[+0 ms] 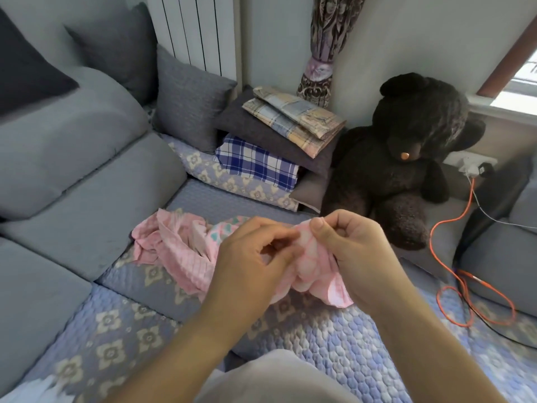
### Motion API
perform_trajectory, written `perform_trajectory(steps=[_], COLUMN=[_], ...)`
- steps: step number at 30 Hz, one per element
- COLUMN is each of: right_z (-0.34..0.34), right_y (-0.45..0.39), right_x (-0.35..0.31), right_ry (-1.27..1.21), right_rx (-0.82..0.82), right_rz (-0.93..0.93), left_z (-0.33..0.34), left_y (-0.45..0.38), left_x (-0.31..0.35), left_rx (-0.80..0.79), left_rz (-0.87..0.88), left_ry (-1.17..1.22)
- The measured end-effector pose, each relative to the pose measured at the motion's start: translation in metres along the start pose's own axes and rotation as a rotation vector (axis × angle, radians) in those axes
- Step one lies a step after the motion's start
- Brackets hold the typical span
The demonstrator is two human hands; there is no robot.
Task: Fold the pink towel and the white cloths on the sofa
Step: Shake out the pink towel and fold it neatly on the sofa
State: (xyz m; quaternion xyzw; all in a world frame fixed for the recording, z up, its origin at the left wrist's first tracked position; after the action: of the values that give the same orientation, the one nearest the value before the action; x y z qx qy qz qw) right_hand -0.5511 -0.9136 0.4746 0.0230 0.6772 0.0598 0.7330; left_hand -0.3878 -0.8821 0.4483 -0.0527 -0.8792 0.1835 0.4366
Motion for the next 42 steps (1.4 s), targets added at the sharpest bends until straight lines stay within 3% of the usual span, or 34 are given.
perform_trajectory(steps=[9, 15, 18, 22, 25, 28, 30, 33, 36, 42], right_z=[0.007, 0.02, 0.017, 0.011, 0.009, 0.01, 0.012, 0.015, 0.008, -0.029], right_y=[-0.002, -0.003, -0.006, -0.011, -0.015, -0.015, -0.012, -0.008, -0.01, -0.021], right_x=[0.005, 0.012, 0.013, 0.01, 0.014, 0.018, 0.019, 0.017, 0.015, 0.02], right_ry=[0.068, 0.164, 0.144, 0.086, 0.06, 0.05, 0.05, 0.032, -0.037, -0.257], right_rx=[0.022, 0.023, 0.05, 0.097, 0.088, 0.046, -0.018, -0.116, -0.062, 0.109], right_rz=[-0.046, -0.074, -0.064, -0.016, 0.029, 0.065, 0.074, 0.042, -0.005, 0.04], left_z=[0.002, -0.003, -0.005, 0.001, 0.005, 0.005, 0.008, 0.017, 0.029, 0.028], left_y=[0.007, 0.004, 0.008, 0.037, 0.059, 0.061, 0.05, 0.024, 0.013, 0.027], left_x=[-0.007, -0.014, -0.031, -0.084, -0.127, -0.155, -0.149, -0.121, -0.106, -0.15], left_rx=[0.056, 0.039, -0.043, -0.305, -0.454, -0.391, -0.367, -0.542, -0.676, -0.688], left_rz=[-0.043, -0.024, -0.173, -0.342, -0.412, -0.497, -0.415, -0.197, -0.204, -0.131], left_ry=[0.0, -0.15, 0.062, 0.256, 0.057, -0.099, -0.043, 0.005, 0.214, -0.051])
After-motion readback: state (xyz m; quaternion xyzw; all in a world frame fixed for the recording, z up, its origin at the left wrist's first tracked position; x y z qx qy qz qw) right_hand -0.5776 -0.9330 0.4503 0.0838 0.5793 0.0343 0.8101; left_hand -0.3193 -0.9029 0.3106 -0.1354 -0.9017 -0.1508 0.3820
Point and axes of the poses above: each hand's wrist, its own y-axis away from the middle knuckle, its own z-axis out of the palm, x = y × z, the point moved 2 cm from there along -y, towards the middle knuckle, and after that the axes turned 13 degrees about -y, right-handed, at the moved point
